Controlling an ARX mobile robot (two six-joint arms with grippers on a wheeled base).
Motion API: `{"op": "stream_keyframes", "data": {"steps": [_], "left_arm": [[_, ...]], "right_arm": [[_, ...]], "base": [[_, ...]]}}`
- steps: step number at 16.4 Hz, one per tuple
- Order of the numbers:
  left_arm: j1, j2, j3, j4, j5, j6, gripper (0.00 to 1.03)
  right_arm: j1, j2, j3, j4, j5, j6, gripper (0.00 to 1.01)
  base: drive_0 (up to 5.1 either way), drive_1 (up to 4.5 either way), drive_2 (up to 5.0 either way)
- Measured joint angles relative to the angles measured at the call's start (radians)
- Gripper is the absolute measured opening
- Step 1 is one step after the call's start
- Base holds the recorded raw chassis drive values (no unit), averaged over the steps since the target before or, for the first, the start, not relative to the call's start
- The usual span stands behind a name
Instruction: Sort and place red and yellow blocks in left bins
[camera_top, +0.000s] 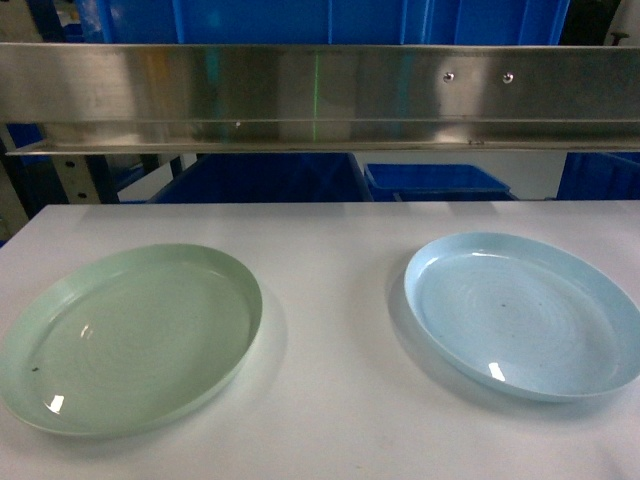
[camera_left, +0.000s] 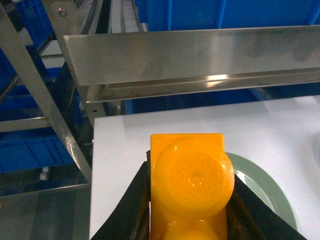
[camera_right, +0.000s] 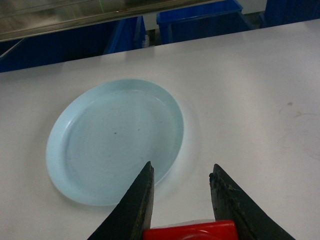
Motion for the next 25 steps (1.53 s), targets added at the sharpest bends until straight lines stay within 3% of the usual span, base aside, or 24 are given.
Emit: {"op": "stream_keyframes", "data": {"steps": [25], "left_arm": [[0.004, 0.0, 0.0, -0.003, -0.006, 0.0, 0.27]], "right_arm": [[0.0, 0.0, 0.003, 0.0, -0.002, 0.0, 0.28]], "base": [[-4.8, 1.99, 3.0]]}}
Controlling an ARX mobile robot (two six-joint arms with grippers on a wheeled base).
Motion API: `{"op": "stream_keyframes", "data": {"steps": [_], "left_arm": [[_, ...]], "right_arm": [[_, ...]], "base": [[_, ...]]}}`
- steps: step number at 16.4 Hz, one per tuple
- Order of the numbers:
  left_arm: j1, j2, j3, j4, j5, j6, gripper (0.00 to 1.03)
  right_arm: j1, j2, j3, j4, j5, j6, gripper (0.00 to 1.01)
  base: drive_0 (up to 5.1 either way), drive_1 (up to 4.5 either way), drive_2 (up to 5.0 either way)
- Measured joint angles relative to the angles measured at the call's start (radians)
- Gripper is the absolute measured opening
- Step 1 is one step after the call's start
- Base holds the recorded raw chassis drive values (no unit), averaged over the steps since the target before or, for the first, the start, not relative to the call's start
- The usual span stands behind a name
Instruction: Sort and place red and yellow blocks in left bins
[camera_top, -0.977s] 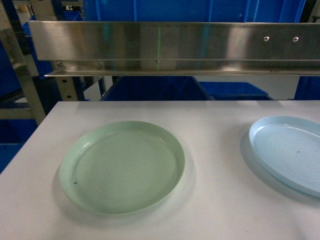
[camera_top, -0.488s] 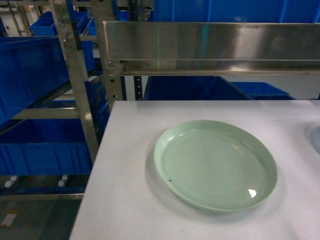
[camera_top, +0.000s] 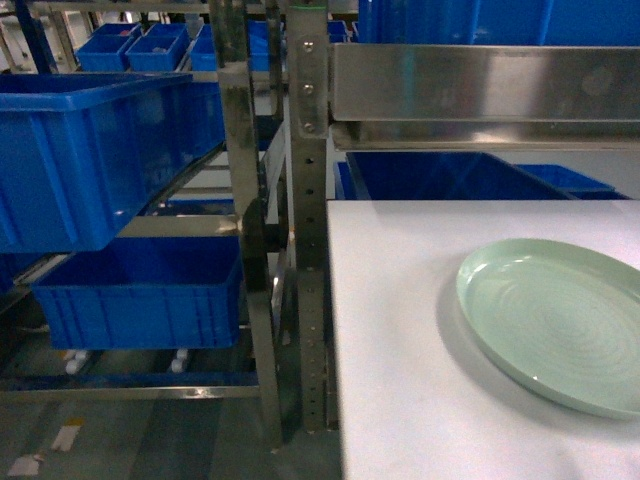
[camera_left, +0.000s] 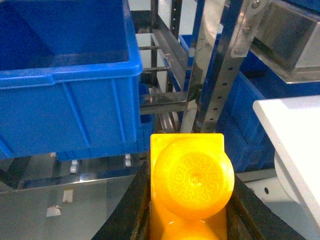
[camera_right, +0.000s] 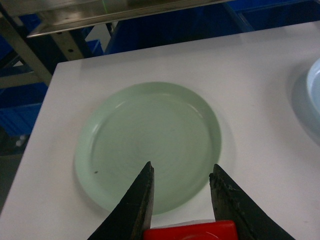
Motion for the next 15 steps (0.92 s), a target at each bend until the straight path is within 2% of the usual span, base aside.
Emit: {"op": "stream_keyframes", "data": {"steps": [8, 15], "left_arm": [[0.003, -0.001, 0.0, 0.005, -0.002, 0.0, 0.27], [0.002, 0.0, 0.0, 0.003, -0.001, 0.0, 0.27]], "right_arm": [[0.0, -0.003, 0.0, 0.001, -0.002, 0.0, 0.28], [0.0, 0.0, 0.001, 0.002, -0.004, 0.0, 0.28]], "base": [[-4.9, 1.51, 3.4], [-4.9, 2.5, 2.5]]}}
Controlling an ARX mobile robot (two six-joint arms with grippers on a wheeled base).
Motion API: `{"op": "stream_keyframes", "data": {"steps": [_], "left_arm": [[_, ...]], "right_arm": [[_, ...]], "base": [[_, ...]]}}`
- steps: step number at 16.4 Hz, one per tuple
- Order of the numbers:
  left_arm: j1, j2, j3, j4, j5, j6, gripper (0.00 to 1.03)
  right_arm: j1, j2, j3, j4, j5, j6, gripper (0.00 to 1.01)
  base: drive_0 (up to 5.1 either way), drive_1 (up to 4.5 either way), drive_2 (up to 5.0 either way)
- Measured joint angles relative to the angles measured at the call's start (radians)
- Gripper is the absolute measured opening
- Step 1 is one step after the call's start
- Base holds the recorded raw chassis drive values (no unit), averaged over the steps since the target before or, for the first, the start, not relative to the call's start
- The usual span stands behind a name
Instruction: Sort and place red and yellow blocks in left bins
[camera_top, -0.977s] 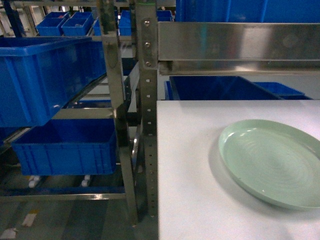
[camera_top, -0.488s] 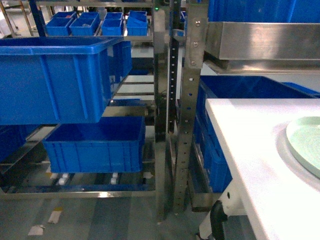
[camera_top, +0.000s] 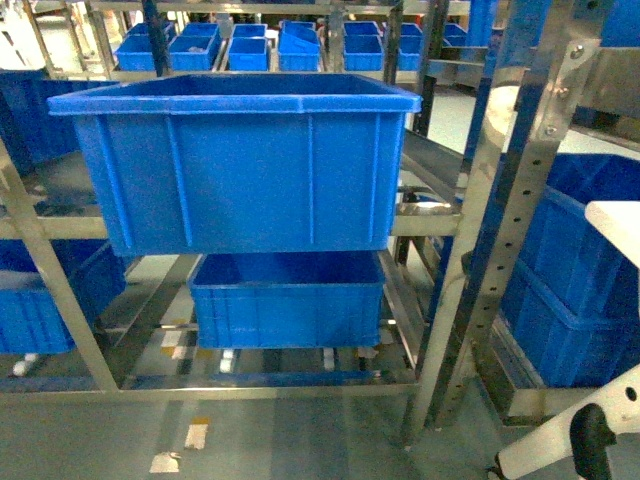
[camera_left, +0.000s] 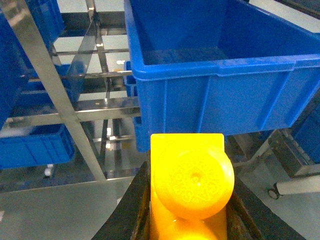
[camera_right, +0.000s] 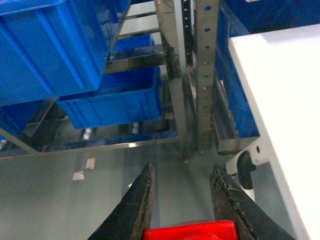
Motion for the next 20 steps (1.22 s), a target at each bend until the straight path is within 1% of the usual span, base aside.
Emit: {"op": "stream_keyframes", "data": {"steps": [20], "left_arm": [[0.001, 0.0, 0.0, -0.002, 0.0, 0.0, 0.27]], "right_arm": [[0.0, 0.0, 0.0, -0.004, 0.0, 0.0, 0.28]], "base": [[-4.9, 2.52, 2.5]]}}
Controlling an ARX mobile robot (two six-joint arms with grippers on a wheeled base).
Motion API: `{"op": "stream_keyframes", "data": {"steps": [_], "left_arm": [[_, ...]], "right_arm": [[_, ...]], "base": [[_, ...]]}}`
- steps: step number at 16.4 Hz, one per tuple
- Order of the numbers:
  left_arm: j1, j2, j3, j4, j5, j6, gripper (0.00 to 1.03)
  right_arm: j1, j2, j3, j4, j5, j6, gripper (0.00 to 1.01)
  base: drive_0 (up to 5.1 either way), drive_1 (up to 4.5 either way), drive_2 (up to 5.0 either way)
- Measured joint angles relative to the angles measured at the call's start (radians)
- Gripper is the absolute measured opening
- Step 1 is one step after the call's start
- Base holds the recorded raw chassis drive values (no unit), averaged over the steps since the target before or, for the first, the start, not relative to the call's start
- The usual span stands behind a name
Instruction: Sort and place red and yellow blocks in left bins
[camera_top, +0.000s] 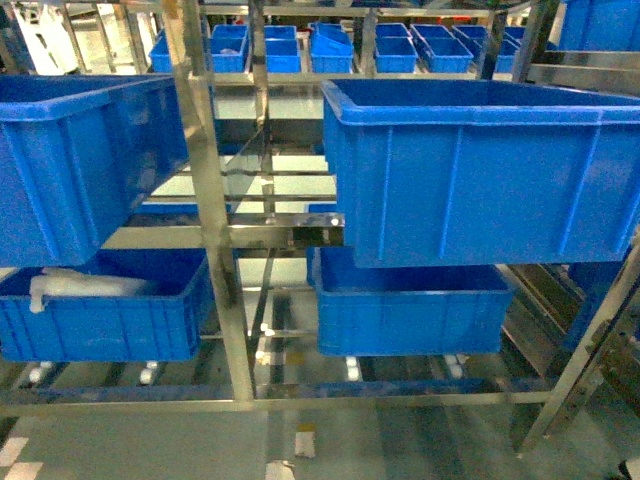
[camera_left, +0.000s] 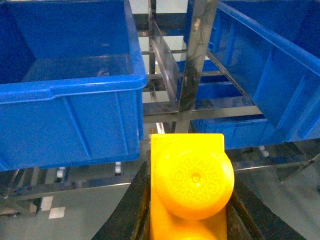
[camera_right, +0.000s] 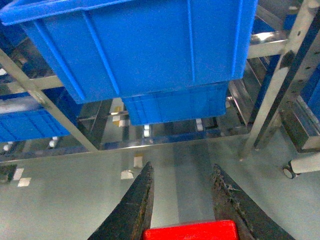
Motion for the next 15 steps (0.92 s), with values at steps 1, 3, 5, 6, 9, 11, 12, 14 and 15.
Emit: {"op": "stream_keyframes", "data": {"steps": [1, 3, 5, 6, 9, 11, 12, 14, 15], "left_arm": [[0.0, 0.0, 0.0, 0.0, 0.0, 0.0, 0.27], [0.0, 0.0, 0.0, 0.0, 0.0, 0.0, 0.27], [-0.001, 0.0, 0.0, -0.003, 0.0, 0.0, 0.27], [-0.001, 0.0, 0.0, 0.001, 0.0, 0.0, 0.27], [0.005, 0.0, -0.001, 0.003, -0.005, 0.0, 0.27], [-0.003, -0.006, -0.001, 0.002, 0.0, 0.0, 0.27], [-0.003, -0.005, -0.001, -0.001, 0.0, 0.0, 0.27], [-0.003, -0.004, -0.001, -0.001, 0.0, 0.0, 0.27], [-0.003, -0.005, -0.001, 0.002, 0.0, 0.0, 0.27]], "right_arm": [[0.0, 0.0, 0.0, 0.002, 0.0, 0.0, 0.28], [0.0, 0.0, 0.0, 0.0, 0.0, 0.0, 0.28], [0.0, 0.0, 0.0, 0.002, 0.0, 0.0, 0.28], [0.0, 0.0, 0.0, 0.002, 0.0, 0.0, 0.28], [0.006, 0.001, 0.002, 0.0, -0.003, 0.0, 0.28], [0.006, -0.006, 0.001, 0.007, -0.003, 0.0, 0.28], [0.006, -0.005, 0.001, 0.0, -0.002, 0.0, 0.28], [0.006, -0.005, 0.001, 0.001, -0.002, 0.0, 0.28], [0.006, -0.005, 0.001, 0.002, -0.002, 0.0, 0.28]], "base": [[-5.0, 2.41, 2.4], [-5.0, 2.45, 2.4], [-5.0, 2.4, 2.4], [0.0, 0.0, 0.0], [0.0, 1.38, -1.5], [-0.1, 4.14, -4.4], [0.0, 4.29, -4.3], [-0.1, 4.22, -4.3], [-0.1, 4.17, -4.4]]}}
